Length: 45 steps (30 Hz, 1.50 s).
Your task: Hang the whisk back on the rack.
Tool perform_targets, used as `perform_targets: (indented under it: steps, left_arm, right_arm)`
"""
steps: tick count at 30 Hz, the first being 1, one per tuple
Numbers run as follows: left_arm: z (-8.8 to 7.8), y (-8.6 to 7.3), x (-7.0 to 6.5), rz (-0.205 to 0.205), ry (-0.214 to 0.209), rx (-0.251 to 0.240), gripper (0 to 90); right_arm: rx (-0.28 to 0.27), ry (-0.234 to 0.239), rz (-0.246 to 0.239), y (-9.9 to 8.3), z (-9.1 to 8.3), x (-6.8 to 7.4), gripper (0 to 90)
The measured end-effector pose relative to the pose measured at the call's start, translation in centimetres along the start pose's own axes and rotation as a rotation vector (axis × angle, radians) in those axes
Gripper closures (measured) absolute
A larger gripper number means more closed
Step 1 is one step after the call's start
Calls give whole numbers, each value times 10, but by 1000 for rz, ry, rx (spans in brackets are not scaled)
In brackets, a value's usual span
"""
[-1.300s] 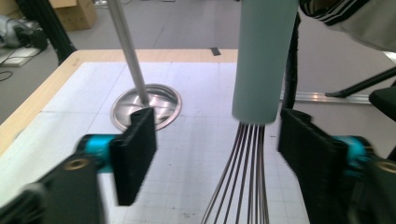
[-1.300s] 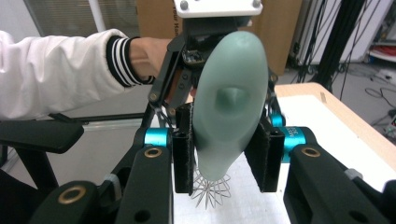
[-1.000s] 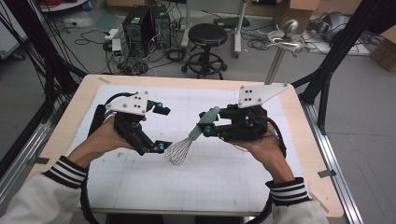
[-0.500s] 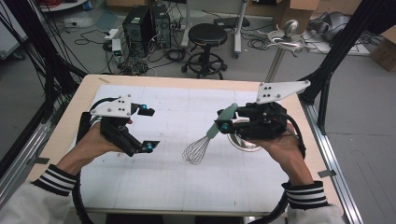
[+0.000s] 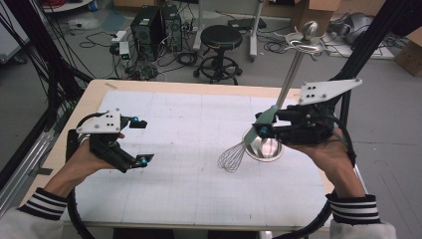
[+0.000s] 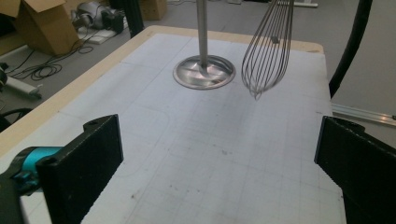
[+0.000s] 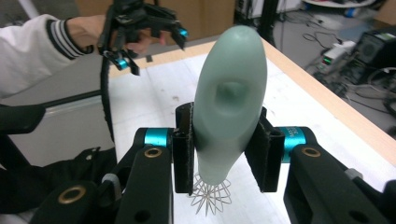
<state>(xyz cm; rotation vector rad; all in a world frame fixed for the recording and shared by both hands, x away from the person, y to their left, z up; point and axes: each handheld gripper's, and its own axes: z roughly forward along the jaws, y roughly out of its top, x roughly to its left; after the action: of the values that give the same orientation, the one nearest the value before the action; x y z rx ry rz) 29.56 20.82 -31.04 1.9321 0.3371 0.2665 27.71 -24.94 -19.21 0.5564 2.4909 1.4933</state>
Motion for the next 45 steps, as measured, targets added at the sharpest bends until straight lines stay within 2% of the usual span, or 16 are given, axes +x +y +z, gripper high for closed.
perform_targets:
  steps: [5,13,30,45]
  left_arm:
    - [-8,-13,-1,-27,16,-10,17]
    - [-16,-28,-2,-36,39,-10,17]
    - [-20,-37,-1,-56,52,-8,17]
    - [-28,-43,-1,-56,66,-1,17]
  right_arm:
    - [15,-44,17,-1,-17,-8,661]
    - [33,-106,47,0,-37,-23,661]
    - [61,-204,85,3,-62,-47,661]
    - [102,-218,98,19,-68,-67,661]
